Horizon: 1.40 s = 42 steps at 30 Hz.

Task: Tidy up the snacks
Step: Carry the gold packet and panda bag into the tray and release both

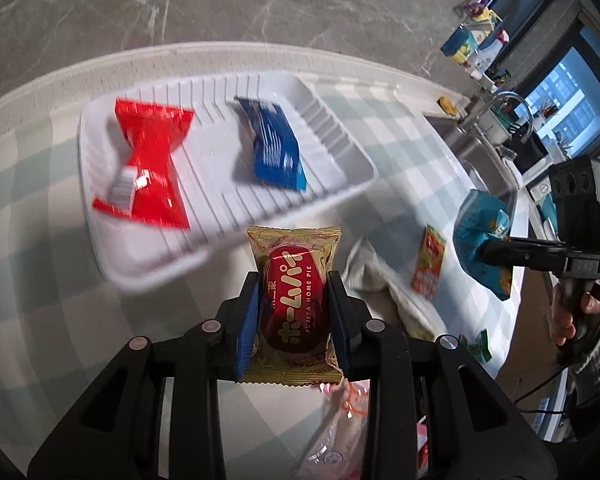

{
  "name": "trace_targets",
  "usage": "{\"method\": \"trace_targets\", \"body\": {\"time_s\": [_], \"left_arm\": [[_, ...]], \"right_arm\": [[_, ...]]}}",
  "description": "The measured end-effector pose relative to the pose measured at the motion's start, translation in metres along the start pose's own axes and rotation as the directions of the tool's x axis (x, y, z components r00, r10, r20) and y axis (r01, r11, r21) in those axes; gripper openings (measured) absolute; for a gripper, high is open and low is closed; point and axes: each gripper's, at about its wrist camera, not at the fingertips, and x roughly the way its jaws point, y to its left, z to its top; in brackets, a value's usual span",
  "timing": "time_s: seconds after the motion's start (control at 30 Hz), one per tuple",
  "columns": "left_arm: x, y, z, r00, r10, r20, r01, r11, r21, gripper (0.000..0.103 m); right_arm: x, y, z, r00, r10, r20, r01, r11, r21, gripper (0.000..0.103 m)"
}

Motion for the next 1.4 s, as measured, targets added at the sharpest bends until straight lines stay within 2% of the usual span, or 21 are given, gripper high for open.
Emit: {"method": "trace_targets", "body": {"time_s": [0.27,0.63,0.83,1.0,1.23,1.33,1.4], "left_arm": [[0.000,0.014,0.045,0.999,0.021,0.034,-0.021,1.000,-0.013,0.030],[0.032,0.030,0.089,0.999,0.046,0.025,-0.044,0.998,-0.053,0.030],[0.052,0.041,0.098,0.997,0.071,0.020,-0.069,0.995,-0.076,0.030],[0.067,0.043,0.100,0.992,0.124,0.012,-0.123,0.991,-0.058,0.030],[0.068,0.047,0.096,0.986,0.162,0.030,-0.160,0.985,-0.058,0.032],[0.058,0.044,0.093,0.985,0.162,0.060,-0.159,0.986,-0.055,0.040],[0.050,0.042,0.091,0.984,0.161,0.073,-0.158,0.986,-0.055,0.040]], "right_arm": [[0.030,0.008,0.062,1.000,-0.004,0.010,0.004,0.999,-0.051,0.039],[0.082,0.005,0.113,0.998,-0.063,-0.020,0.061,0.995,-0.084,0.040],[0.104,0.001,0.125,0.993,-0.114,-0.035,0.110,0.989,-0.099,0.040],[0.116,-0.001,0.129,0.983,-0.182,-0.033,0.178,0.978,-0.112,0.042],[0.104,0.005,0.124,0.981,-0.192,0.002,0.191,0.972,-0.140,0.043],[0.092,0.009,0.118,0.984,-0.178,0.016,0.179,0.974,-0.139,0.045],[0.082,0.013,0.111,0.985,-0.170,0.026,0.172,0.974,-0.146,0.045]]}}
